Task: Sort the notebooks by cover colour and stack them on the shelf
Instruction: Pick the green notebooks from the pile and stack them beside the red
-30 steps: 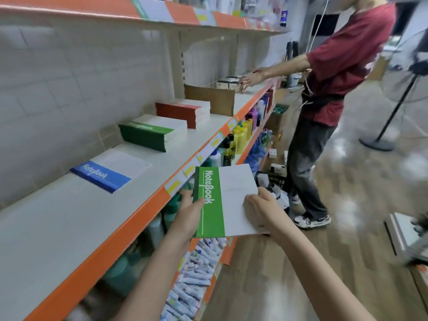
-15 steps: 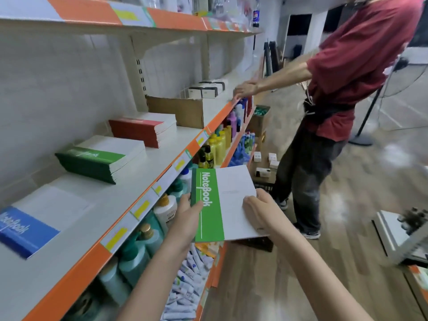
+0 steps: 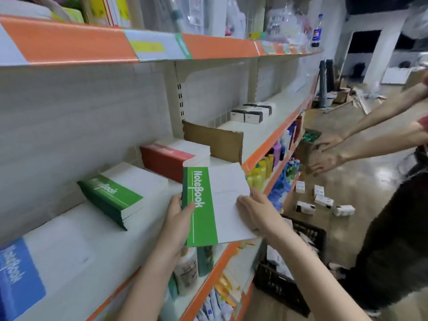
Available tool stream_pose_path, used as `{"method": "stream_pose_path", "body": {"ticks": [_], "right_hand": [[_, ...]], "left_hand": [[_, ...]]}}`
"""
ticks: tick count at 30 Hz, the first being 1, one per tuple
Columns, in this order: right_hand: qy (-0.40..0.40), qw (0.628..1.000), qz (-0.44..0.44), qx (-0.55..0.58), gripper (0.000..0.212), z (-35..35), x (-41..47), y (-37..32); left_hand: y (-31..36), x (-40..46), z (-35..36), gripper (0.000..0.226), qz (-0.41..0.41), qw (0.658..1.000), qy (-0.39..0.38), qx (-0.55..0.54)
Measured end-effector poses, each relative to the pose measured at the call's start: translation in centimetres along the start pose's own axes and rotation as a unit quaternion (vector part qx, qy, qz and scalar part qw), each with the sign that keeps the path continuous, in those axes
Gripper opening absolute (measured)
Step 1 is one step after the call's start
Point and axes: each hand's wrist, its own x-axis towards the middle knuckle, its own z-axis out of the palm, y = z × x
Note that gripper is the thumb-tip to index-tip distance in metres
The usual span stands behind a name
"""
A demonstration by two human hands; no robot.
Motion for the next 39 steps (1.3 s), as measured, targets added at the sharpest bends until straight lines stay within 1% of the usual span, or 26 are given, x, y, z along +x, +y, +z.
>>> {"method": "stream_pose_path", "body": {"ticks": [2, 4, 7, 8, 10, 12, 14, 17, 19, 21, 23, 25, 27, 29, 31, 33, 35, 37, 39], "right_hand": [[-0.033, 0.999, -0.014, -0.001, 0.012, 1.6, 1.5, -0.9], [-0.067, 0.997, -0.026, -0.005, 0.011, 3.3, 3.1, -1.8], [-0.114, 0.993, -0.037, -0.008, 0.021, 6.2, 4.9, -3.5], [-0.132, 0.99, -0.042, -0.006, 0.022, 7.1, 5.5, -4.1], [-0.173, 0.984, -0.046, -0.004, 0.017, 9.0, 6.8, -5.0], [-0.206, 0.977, -0.047, -0.003, 0.011, 10.8, 7.9, -5.9], [-0.235, 0.97, -0.058, 0.002, 0.009, 12.5, 9.0, -6.6], [-0.293, 0.952, -0.083, 0.017, 0.018, 14.7, 10.5, -7.6], [-0.32, 0.943, -0.088, -0.003, 0.016, 15.9, 11.8, -8.4], [-0.344, 0.935, -0.085, -0.019, 0.008, 16.9, 13.1, -9.1], [-0.361, 0.928, -0.09, -0.023, 0.008, 17.6, 14.4, -9.6], [-0.37, 0.923, -0.101, -0.027, 0.009, 18.1, 15.5, -9.9], [-0.373, 0.917, -0.129, -0.053, 0.015, 18.4, 16.6, -9.8], [-0.366, 0.91, -0.172, -0.097, 0.02, 18.8, 17.6, -9.5], [-0.343, 0.902, -0.217, -0.144, 0.018, 19.3, 18.4, -9.0], [-0.312, 0.891, -0.262, -0.2, 0.02, 19.7, 19.1, -8.6], [-0.292, 0.882, -0.281, -0.241, 0.023, 20.0, 19.4, -8.3], [-0.279, 0.879, -0.285, -0.262, 0.025, 20.2, 19.5, -8.1], [-0.271, 0.874, -0.295, -0.275, 0.025, 20.2, 19.6, -7.9]], "left_hand": [[0.4, 0.7, -1.5, 0.017, 0.001, 1.0, 0.024, 0.004], [0.9, 1.2, -3.2, 0.018, 0.007, 0.998, 0.064, 0.007], [1.7, 1.9, -5.4, 0.015, 0.013, 0.99, 0.138, -0.002], [2.0, 2.1, -6.1, 0.02, 0.014, 0.987, 0.157, -0.012], [2.6, 2.4, -7.5, 0.029, 0.016, 0.982, 0.187, -0.027], [2.9, 2.6, -8.8, 0.028, 0.019, 0.976, 0.217, -0.023], [3.1, 3.0, -10.1, 0.025, 0.018, 0.968, 0.251, -0.025], [3.4, 3.7, -11.4, 0.014, 0.02, 0.952, 0.305, -0.03], [3.7, 4.1, -11.8, 0.011, 0.021, 0.942, 0.333, -0.035], [4.1, 4.6, -11.9, 0.011, 0.025, 0.934, 0.355, -0.031], [4.4, 5.2, -11.9, 0.022, 0.037, 0.924, 0.38, -0.02], [4.7, 5.7, -11.8, 0.032, 0.043, 0.916, 0.398, 0.005], [4.8, 6.2, -11.8, 0.033, 0.033, 0.909, 0.413, 0.047], [4.7, 6.6, -11.8, 0.031, 0.013, 0.902, 0.421, 0.094], [4.5, 7.2, -11.9, 0.024, -0.003, 0.893, 0.427, 0.143], [4.2, 7.8, -11.9, 0.021, -0.005, 0.877, 0.444, 0.186], [3.8, 8.3, -11.8, 0.022, -0.003, 0.86, 0.461, 0.22], [3.3, 8.7, -11.7, 0.019, -0.006, 0.846, 0.466, 0.259], [2.9, 9.1, -11.5, 0.022, -0.014, 0.832, 0.468, 0.296]]}}
